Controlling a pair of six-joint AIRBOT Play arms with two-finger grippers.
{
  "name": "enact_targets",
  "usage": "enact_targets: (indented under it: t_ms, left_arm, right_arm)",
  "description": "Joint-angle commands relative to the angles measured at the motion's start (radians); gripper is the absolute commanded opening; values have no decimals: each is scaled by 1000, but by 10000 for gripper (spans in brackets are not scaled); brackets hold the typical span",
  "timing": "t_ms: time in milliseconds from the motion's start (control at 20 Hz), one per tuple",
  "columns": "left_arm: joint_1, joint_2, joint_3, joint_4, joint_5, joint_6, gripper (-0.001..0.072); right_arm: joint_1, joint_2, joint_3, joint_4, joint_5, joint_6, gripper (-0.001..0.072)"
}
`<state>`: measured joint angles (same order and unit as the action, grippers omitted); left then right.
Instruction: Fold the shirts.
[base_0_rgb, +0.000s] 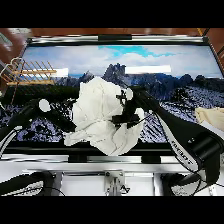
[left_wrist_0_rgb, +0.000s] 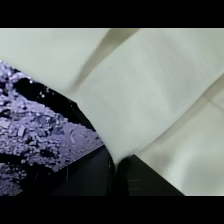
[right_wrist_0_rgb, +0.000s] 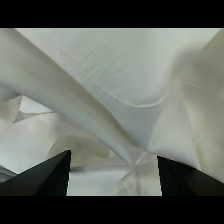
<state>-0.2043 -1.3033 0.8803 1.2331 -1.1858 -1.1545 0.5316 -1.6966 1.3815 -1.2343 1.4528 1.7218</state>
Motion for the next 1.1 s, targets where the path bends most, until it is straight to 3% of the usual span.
enact_targets:
  t_ms: [0, 100, 200, 350, 450, 600, 750, 850, 950, 1050]
  left_arm:
    - [10, 12, 32, -22, -9, 18, 51]
    - [10, 37, 83, -26, -11, 17, 51]
    - [11, 72, 121, -42, -11, 17, 51]
    - [11, 128, 177, -40, 11, 17, 50]
    - [11, 154, 279, -40, 58, 16, 50]
    - [11, 170, 581, -39, 155, -66, 50]
    - [10, 182, 895, -41, 185, -89, 51]
    - [10, 209, 1004, -40, 134, -89, 51]
    - [10, 239, 1010, -37, 7, -92, 50]
    - [10, 230, 995, -33, -203, -197, 50]
  right_arm:
    - [1, -17, 0, -7, -11, 6, 639]
    - [1, -17, 0, -3, -61, 51, 396]
    - [1, -14, 1, 19, -39, 34, 73]
    - [-7, 54, 39, 4, 8, -49, 76]
    - [-34, 133, 148, -84, 6, -74, 75]
    - [-112, 245, 429, -219, -41, -117, 75]
    - [-152, 352, 679, -211, -145, -118, 75]
    - [-137, 426, 691, -180, -122, -73, 75]
    - [-97, 443, 690, -166, 24, -43, 75]
    - [-41, 441, 630, -167, 96, -50, 75]
